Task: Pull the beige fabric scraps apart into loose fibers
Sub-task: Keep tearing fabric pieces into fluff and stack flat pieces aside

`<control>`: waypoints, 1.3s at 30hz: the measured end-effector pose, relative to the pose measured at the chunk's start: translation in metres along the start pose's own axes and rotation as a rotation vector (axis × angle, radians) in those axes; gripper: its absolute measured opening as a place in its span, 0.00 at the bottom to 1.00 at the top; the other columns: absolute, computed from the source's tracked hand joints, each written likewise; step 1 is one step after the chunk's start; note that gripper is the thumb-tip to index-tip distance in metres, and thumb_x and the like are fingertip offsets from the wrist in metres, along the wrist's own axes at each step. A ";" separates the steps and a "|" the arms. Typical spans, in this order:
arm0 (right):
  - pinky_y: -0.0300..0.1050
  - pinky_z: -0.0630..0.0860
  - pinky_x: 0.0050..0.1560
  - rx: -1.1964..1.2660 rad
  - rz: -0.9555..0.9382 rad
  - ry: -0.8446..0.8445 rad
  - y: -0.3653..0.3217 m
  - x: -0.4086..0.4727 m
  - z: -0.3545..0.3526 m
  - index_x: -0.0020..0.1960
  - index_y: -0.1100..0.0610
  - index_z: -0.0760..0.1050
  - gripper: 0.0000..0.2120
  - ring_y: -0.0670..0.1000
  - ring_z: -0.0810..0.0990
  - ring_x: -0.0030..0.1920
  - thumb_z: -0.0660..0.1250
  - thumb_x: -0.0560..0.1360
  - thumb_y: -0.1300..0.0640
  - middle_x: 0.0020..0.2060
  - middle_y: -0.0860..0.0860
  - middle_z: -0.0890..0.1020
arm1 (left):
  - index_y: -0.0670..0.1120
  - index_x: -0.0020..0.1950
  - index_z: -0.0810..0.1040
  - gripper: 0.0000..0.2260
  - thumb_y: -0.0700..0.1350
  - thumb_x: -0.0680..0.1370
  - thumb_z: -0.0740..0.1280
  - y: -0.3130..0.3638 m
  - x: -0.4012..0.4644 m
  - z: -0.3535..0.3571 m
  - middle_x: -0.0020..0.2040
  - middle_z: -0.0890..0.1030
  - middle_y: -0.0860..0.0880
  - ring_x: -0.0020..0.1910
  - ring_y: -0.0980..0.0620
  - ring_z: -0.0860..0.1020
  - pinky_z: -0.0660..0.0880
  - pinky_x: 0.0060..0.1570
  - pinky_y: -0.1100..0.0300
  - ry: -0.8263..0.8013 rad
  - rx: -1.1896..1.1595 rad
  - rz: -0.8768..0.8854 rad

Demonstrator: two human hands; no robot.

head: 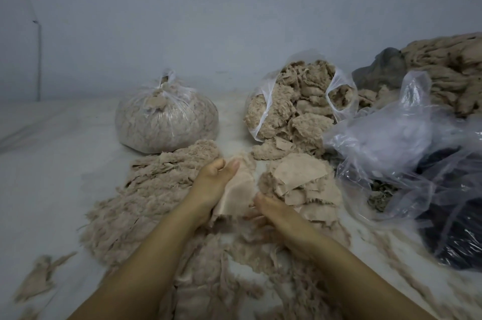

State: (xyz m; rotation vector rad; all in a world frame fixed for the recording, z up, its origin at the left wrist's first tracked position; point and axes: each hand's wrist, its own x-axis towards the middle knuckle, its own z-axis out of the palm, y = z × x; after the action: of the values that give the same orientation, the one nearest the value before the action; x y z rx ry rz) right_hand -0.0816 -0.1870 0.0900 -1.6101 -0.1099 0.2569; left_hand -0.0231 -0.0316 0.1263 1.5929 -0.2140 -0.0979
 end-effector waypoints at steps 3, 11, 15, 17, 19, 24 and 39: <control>0.33 0.65 0.24 0.065 -0.076 -0.037 0.001 0.001 0.003 0.31 0.51 0.78 0.14 0.42 0.68 0.22 0.68 0.75 0.50 0.24 0.47 0.76 | 0.43 0.41 0.74 0.10 0.46 0.79 0.64 0.004 0.002 0.003 0.34 0.76 0.44 0.32 0.49 0.73 0.70 0.33 0.58 0.123 -0.018 0.034; 0.36 0.68 0.25 -0.003 -0.049 0.026 0.008 -0.004 -0.001 0.48 0.59 0.75 0.09 0.44 0.71 0.23 0.67 0.76 0.53 0.34 0.50 0.81 | 0.44 0.37 0.71 0.14 0.49 0.79 0.64 0.006 0.002 -0.004 0.31 0.72 0.46 0.32 0.49 0.70 0.67 0.33 0.57 0.178 0.001 0.020; 0.37 0.77 0.31 0.297 -0.031 -0.042 0.003 0.002 0.012 0.62 0.57 0.72 0.24 0.47 0.79 0.30 0.71 0.69 0.54 0.36 0.51 0.83 | 0.47 0.34 0.72 0.14 0.48 0.79 0.65 0.001 -0.004 0.011 0.28 0.76 0.52 0.28 0.54 0.74 0.70 0.28 0.63 0.072 0.007 0.008; 0.36 0.76 0.29 0.241 0.001 -0.012 0.005 0.001 0.012 0.55 0.63 0.76 0.14 0.46 0.77 0.26 0.71 0.72 0.59 0.28 0.52 0.81 | 0.47 0.32 0.69 0.16 0.45 0.79 0.65 0.001 -0.002 0.010 0.24 0.73 0.54 0.24 0.56 0.70 0.66 0.24 0.66 0.160 0.072 0.028; 0.36 0.75 0.27 0.167 0.017 0.009 0.008 -0.002 0.008 0.49 0.64 0.77 0.06 0.46 0.76 0.24 0.70 0.74 0.63 0.26 0.52 0.80 | 0.47 0.31 0.67 0.17 0.43 0.78 0.66 -0.003 0.003 0.004 0.23 0.70 0.54 0.22 0.57 0.67 0.63 0.21 0.67 0.273 0.096 0.021; 0.36 0.75 0.27 0.039 0.051 -0.079 0.008 -0.009 -0.006 0.49 0.57 0.77 0.06 0.45 0.77 0.24 0.69 0.75 0.66 0.27 0.50 0.81 | 0.47 0.30 0.67 0.17 0.42 0.79 0.65 -0.022 0.005 0.006 0.22 0.71 0.55 0.22 0.57 0.68 0.63 0.22 0.66 0.330 0.046 -0.055; 0.34 0.60 0.19 0.135 -0.098 0.396 -0.016 0.016 -0.015 0.35 0.57 0.74 0.11 0.44 0.64 0.18 0.69 0.75 0.57 0.19 0.50 0.70 | 0.42 0.34 0.72 0.12 0.44 0.72 0.73 -0.013 -0.008 0.008 0.26 0.68 0.53 0.24 0.59 0.65 0.63 0.24 0.68 -0.255 0.280 0.011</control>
State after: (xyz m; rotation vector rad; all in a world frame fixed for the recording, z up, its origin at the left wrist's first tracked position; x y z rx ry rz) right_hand -0.0613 -0.1968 0.1052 -1.4883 0.1302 -0.1299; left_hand -0.0314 -0.0379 0.1120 1.8569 -0.4506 -0.2737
